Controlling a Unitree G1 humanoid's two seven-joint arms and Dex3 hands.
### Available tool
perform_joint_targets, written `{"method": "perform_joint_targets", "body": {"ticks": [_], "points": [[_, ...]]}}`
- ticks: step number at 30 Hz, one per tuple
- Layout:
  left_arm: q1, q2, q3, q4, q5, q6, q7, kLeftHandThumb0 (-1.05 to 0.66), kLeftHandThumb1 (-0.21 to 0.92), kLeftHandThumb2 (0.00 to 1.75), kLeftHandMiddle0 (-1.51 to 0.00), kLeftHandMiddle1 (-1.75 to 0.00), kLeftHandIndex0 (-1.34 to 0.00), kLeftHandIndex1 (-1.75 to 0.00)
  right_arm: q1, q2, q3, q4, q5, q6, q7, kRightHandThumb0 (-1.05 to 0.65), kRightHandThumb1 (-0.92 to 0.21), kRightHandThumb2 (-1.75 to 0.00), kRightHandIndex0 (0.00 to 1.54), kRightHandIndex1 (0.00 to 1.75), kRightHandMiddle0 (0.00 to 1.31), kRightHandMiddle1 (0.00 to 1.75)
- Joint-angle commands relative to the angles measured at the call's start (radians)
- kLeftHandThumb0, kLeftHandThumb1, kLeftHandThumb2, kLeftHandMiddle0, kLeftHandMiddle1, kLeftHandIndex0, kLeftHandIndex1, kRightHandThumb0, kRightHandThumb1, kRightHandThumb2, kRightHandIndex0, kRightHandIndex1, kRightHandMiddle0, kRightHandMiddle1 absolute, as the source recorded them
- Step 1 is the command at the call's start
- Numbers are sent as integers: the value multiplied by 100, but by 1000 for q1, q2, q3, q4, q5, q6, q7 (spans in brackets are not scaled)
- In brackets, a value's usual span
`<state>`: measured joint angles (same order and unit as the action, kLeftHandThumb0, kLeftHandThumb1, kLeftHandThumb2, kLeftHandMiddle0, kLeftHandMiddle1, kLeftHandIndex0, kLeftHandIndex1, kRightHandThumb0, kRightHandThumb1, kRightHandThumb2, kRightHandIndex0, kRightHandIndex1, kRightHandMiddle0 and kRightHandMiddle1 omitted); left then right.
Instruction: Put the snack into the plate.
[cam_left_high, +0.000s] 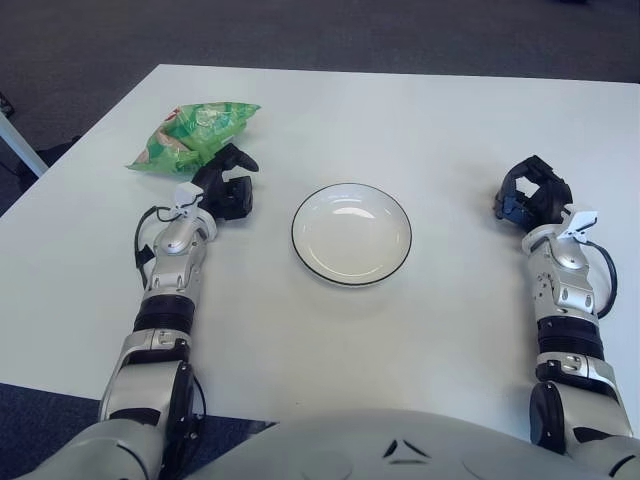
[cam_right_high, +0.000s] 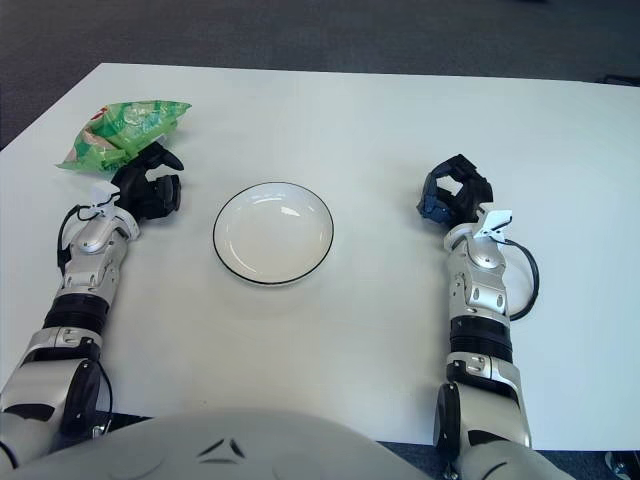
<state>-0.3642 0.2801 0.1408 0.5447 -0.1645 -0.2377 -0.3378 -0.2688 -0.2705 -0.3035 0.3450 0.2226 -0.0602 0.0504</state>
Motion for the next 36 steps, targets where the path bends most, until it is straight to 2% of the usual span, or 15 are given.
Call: {"method": "perform_joint_targets", "body": {"ticks": [1,20,36], "points": [[56,-2,-9,24,22,31,5,-44,45,115,-112,-175,-51,-175,59,48,4,30,22,41,9,-47,-37,-126,126,175,58,175],[56,-1,-6,25,16,26,2,-44,44,117,-112,-175,-52,-175,57,44,-9,16,41,99,40,-46,-39,-124,129,175,56,175],[65,8,-17,28,68,-46,32,-43,48,112,-117,-175,-49,-175,57,48,-5,-1,37,120,36,-46,-39,-123,130,175,56,175]]}}
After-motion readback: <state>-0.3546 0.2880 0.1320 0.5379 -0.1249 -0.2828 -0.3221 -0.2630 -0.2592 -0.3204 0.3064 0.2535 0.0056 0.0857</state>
